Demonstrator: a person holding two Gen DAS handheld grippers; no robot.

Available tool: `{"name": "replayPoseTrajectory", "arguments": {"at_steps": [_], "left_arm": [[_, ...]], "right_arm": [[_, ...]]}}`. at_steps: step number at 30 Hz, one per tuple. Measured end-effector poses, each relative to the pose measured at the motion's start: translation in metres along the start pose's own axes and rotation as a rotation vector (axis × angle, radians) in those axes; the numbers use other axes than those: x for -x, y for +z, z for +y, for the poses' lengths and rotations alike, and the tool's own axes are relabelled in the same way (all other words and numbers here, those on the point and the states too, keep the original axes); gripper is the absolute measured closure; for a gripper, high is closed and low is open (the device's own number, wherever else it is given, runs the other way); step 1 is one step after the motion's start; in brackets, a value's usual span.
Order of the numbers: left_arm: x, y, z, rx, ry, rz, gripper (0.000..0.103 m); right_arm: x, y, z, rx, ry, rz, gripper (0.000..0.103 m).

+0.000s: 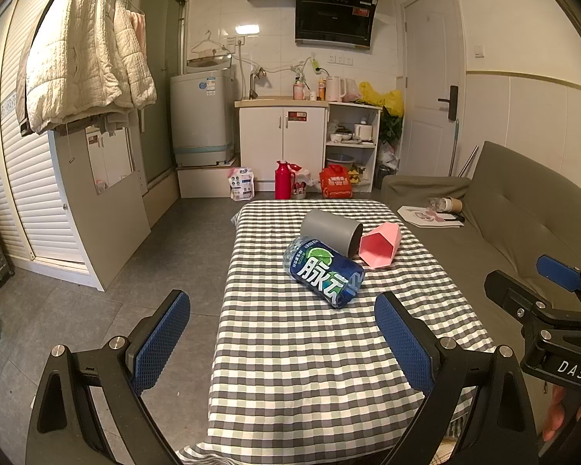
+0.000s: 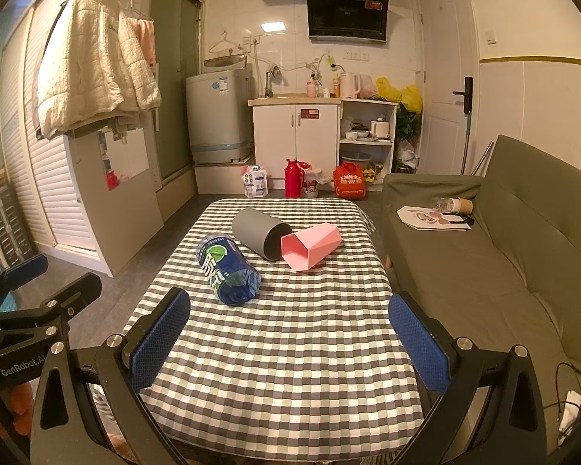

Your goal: Flip cup upside down

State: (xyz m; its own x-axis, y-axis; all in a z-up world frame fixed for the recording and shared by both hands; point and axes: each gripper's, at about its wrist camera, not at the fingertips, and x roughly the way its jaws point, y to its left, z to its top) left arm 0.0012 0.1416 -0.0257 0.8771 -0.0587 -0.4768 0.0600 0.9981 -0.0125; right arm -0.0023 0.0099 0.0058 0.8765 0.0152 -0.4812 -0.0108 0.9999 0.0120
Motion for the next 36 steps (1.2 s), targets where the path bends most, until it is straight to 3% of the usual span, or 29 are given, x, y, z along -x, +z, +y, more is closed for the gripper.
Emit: {"name": "replayPoseTrajectory", "arguments": {"at_steps": [18,24,30,36], "left_arm": [[-0.001,-0.002,0.0,0.003,0.001,0.004,0.004],[-0.017,0.001,0.007,0.026,0.015,0.037,0.004],[-0.055,0.014,0.02,0.057,0.047,0.082,0.004],[-0.111,0.034,0.032,0.073,0.078,0.132,0.004]], "right_arm": [[-0.001,0.0,0.006,0.003,0.009,0.009,0.0],[-0.014,0.005,0.006,0.027,0.035,0.034,0.0],[-0.052,0.029,0.005,0.103,0.041,0.073,0.0],[-0.123,0.071,0.001,0.159,0.114,0.155,0.0]]}}
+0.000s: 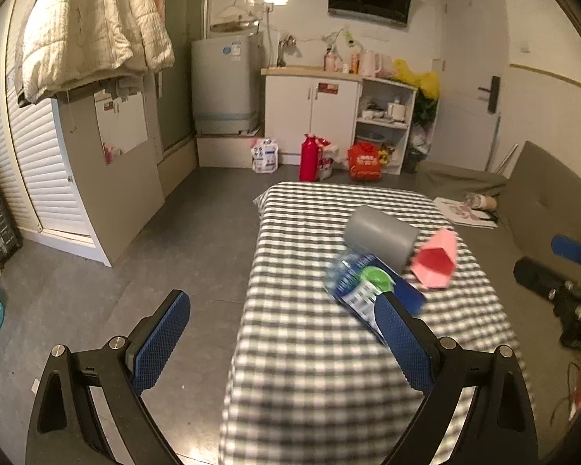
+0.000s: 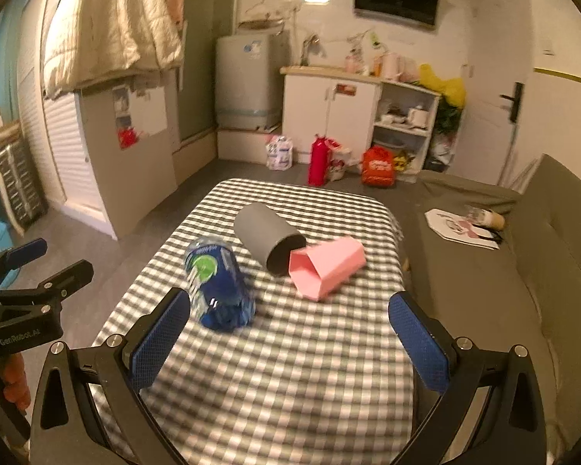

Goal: Flip cup upside down
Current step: 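Reach the right gripper to the grey cup lying on its side and close, then lift the grey cup off the table with the right gripper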

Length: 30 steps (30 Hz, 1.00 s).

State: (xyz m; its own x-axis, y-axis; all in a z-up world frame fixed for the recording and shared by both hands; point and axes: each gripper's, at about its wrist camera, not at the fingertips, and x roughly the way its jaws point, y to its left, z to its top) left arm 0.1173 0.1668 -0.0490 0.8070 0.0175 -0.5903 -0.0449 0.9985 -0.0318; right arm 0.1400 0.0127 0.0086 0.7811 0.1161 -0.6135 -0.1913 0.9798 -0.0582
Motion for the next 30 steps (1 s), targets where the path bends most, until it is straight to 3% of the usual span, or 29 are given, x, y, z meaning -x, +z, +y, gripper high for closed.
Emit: {"name": "replayPoseTrajectory", "arguments": {"at_steps": [7,10,16,24,27,30], "left_arm": [[-0.074,0.034,0.007,0.016,0.024,0.085,0.004],[-0.1,0.038,0.01,0.0,0.023,0.107,0.004],[-0.132,0.031,0.015,-0.04,0.045,0.13,0.004],[-0.144,0.034,0.013,-0.035,0.015,0.144,0.004],[-0.145,0.034,0.011,-0.038,0.007,0.143,0.004],[-0.143,0.035,0.008,-0.049,0.009,0.144,0.004]], "right_arm": [[-0.11,0.051,-0.004,0.097,0.146,0.143,0.0],[-0.154,0.057,0.0,0.129,0.191,0.216,0.013],[-0.216,0.062,0.005,0.181,0.227,0.305,0.014],[-0.258,0.058,0.016,0.229,0.218,0.372,0.015],[-0.262,0.055,0.02,0.229,0.224,0.383,0.023],[-0.261,0.055,0.02,0.226,0.222,0.39,0.025]]}}
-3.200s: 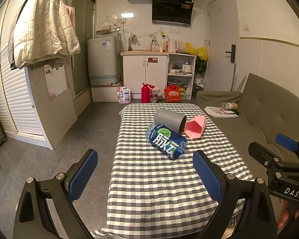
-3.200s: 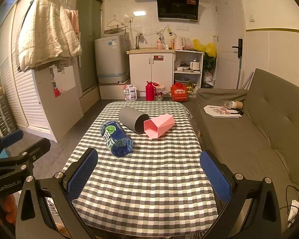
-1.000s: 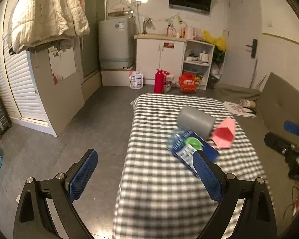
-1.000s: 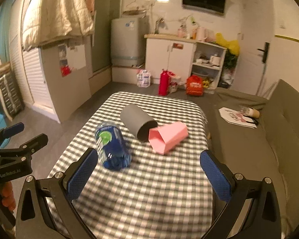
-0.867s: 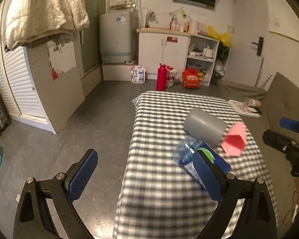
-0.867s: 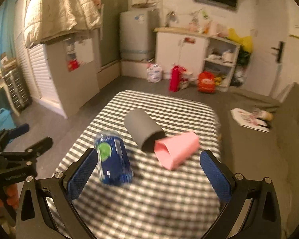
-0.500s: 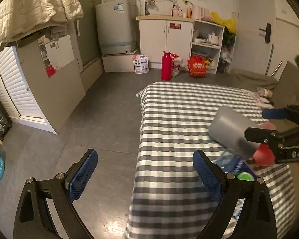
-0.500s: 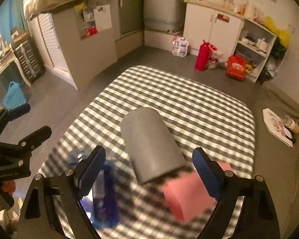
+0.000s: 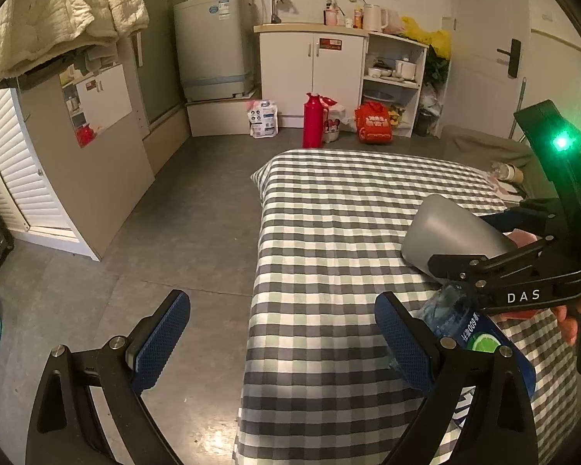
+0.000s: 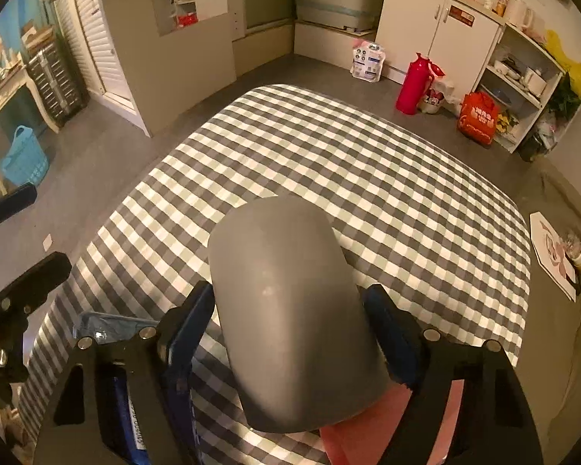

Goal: Flip cup upside down
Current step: 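Lift the grey cup off the table with the right gripper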

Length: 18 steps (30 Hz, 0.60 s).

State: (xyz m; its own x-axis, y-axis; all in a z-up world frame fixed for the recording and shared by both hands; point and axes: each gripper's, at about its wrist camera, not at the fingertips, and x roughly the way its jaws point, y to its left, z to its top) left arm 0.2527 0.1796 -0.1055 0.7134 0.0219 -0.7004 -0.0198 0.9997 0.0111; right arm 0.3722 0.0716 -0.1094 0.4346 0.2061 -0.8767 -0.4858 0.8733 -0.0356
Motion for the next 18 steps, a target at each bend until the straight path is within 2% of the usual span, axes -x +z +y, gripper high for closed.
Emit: {"name": "replayPoseTrajectory", "arguments": {"at_steps": [3,8,10,15,18], "left_arm": [[0.005,0.002,-0.001,0.008,-0.006,0.0,0.004],[0.021,0.008,-0.005,-0.006,0.007,-0.026,0.004],[0.032,0.011,-0.005,-0.003,0.012,-0.037,0.004],[0.072,0.019,-0.003,0.025,0.008,-0.075,0.004],[0.104,0.02,-0.002,0.033,0.007,-0.102,0.004]], "right_arm": [[0.006,-0.002,0.002,0.005,-0.018,-0.005,0.027],[0.043,-0.002,0.001,-0.046,-0.019,-0.113,0.029],[0.07,0.0,0.007,-0.04,-0.02,-0.174,0.03],[0.135,0.005,0.02,-0.062,-0.036,-0.251,0.03],[0.178,-0.005,0.035,-0.084,-0.05,-0.286,0.03]]}}
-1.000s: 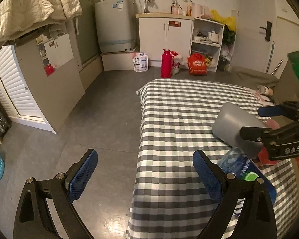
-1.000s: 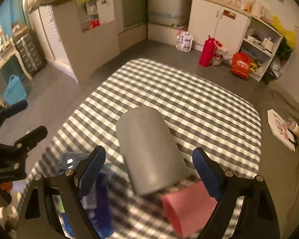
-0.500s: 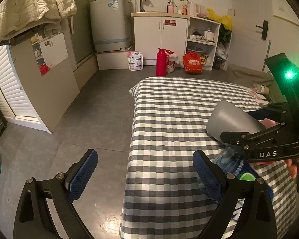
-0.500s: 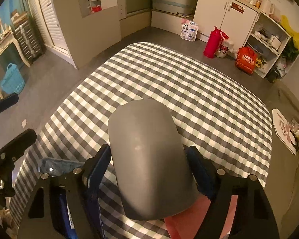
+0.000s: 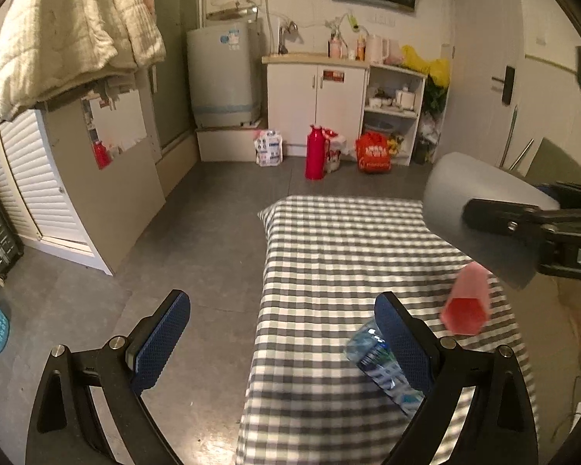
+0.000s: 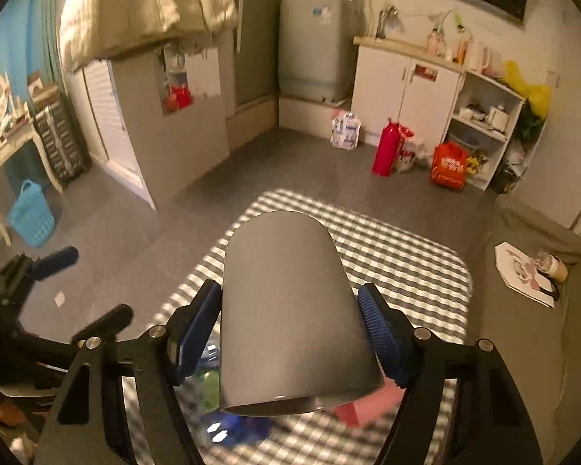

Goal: Flip cup upside down
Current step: 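Lift the grey cup off the table with the right gripper, then close the left gripper on the grey cup while the right gripper opens and releases it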

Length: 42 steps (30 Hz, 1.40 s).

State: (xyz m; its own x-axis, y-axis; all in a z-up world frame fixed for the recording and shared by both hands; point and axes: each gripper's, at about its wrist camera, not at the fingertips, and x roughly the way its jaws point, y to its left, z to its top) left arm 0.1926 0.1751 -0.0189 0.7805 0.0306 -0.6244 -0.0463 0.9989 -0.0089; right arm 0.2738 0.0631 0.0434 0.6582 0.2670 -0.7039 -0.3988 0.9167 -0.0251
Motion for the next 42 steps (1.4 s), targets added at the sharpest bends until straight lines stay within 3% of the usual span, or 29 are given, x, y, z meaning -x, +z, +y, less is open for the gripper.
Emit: {"name": "replayPoseTrajectory", "arguments": {"at_steps": [5,10,14,19,20,24,34,35,37,42], "left_arm": [[0.052,-0.007,0.001,0.009,-0.014,-0.038,0.004],[0.088,-0.036,0.006,0.026,0.01,-0.047,0.004],[0.095,-0.065,0.013,0.042,0.015,-0.023,0.004],[0.084,-0.098,0.022,0.084,0.001,0.054,0.004],[0.083,-0.105,0.023,0.085,0.003,0.066,0.004],[0.074,-0.118,0.029,0.089,0.01,0.091,0.004],[0.062,-0.124,0.023,0.052,0.014,0.112,0.004],[0.06,-0.124,0.022,0.049,0.015,0.115,0.004],[0.057,-0.125,0.021,0.046,0.021,0.122,0.004],[0.048,-0.127,0.022,0.044,0.028,0.142,0.004]], "right_arm": [[0.063,-0.028,0.022,-0.045,-0.064,-0.011,0.03],[0.093,-0.086,0.047,-0.109,-0.099,-0.001,0.033],[0.087,-0.134,0.062,-0.2,-0.114,0.037,0.037],[0.036,-0.187,0.075,-0.277,-0.11,0.171,0.039],[0.035,-0.194,0.076,-0.283,-0.113,0.165,0.039],[0.042,-0.204,0.079,-0.274,-0.12,0.097,0.039],[0.017,-0.178,0.057,-0.342,-0.08,0.137,0.038],[0.014,-0.174,0.054,-0.348,-0.067,0.144,0.036],[0.01,-0.164,0.049,-0.349,-0.075,0.15,0.016],[0.01,-0.143,0.036,-0.35,-0.09,0.116,0.015]]}}
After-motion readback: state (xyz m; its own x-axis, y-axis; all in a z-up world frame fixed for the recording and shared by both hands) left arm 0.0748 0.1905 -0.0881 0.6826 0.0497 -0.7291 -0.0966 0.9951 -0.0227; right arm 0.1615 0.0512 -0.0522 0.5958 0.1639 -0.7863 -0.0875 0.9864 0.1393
